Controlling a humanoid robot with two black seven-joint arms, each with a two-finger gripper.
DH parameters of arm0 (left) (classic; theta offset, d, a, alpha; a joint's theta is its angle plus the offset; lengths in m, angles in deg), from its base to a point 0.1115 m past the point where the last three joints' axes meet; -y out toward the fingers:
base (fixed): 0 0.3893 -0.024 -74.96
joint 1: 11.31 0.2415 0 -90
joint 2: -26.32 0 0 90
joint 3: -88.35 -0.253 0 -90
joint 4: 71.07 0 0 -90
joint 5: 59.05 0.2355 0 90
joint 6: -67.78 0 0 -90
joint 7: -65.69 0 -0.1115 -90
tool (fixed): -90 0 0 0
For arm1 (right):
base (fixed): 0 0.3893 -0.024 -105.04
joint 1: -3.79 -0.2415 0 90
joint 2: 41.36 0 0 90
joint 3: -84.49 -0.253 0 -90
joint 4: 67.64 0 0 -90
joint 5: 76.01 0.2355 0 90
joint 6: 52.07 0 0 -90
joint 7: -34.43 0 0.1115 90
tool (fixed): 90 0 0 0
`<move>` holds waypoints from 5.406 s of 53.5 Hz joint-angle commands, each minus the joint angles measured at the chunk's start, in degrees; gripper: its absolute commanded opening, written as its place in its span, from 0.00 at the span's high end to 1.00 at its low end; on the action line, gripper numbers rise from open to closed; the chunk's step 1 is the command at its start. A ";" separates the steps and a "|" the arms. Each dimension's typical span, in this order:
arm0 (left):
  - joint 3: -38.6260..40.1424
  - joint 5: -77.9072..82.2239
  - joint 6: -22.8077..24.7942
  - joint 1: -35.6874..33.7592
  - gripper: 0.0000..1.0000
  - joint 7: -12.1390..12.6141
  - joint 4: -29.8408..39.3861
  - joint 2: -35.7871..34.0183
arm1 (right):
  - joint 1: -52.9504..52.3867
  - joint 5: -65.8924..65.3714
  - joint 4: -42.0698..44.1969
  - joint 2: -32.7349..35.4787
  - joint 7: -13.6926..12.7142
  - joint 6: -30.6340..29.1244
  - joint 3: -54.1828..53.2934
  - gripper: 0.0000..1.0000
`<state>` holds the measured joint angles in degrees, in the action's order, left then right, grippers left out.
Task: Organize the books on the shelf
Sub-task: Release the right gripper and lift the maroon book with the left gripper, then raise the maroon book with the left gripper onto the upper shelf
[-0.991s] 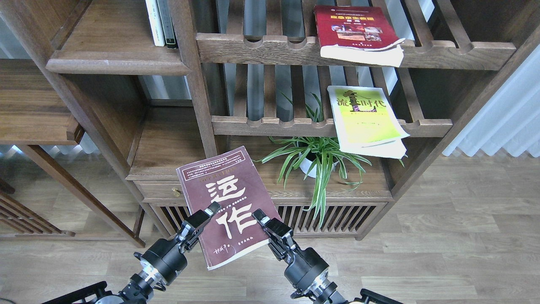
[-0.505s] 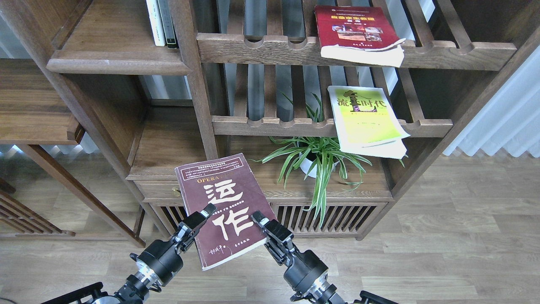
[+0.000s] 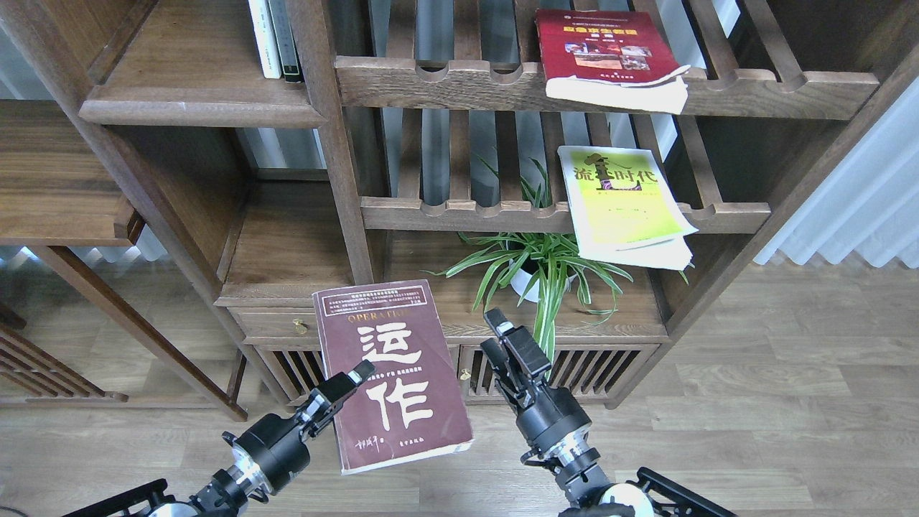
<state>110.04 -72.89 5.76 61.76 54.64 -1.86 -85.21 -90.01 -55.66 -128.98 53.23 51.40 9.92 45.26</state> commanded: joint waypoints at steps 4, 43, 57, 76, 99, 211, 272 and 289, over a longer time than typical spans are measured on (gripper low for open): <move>4.49 6.89 0.02 0.32 1.00 1.82 0.05 -1.58 | -0.07 -0.14 2.01 -1.07 0.00 0.00 -0.05 0.12; 21.55 9.45 0.02 0.59 1.00 16.32 4.09 -1.41 | -0.86 -0.49 1.93 -1.43 0.00 0.00 -0.05 0.12; 27.79 9.45 0.02 0.23 1.00 16.85 6.64 2.10 | -1.91 -0.49 2.02 -1.95 0.00 0.00 -0.05 0.12; 35.26 9.19 0.02 -0.91 1.00 18.08 8.39 3.25 | -1.91 -0.57 2.10 -2.57 0.00 0.00 -0.05 0.12; 49.41 6.38 0.02 -3.19 1.00 17.64 8.57 4.65 | -2.88 -0.49 2.02 -2.66 0.00 0.00 -0.05 0.12; 79.47 57.00 0.02 -17.87 1.00 10.09 6.73 14.50 | -6.48 -0.57 1.31 -4.59 0.09 0.00 1.18 0.13; 56.36 72.73 -25.79 -37.73 1.00 -16.72 -20.69 11.33 | -6.05 -0.93 0.61 -4.59 0.00 0.00 1.18 0.14; 54.95 71.94 -25.61 -40.37 1.00 -16.95 -27.90 11.16 | -5.96 -0.75 0.61 -4.59 0.18 0.00 1.18 0.14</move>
<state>165.23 -0.62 -20.20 21.91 37.71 -26.93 -73.99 -95.93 -56.42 -128.39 48.64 51.48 9.93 46.27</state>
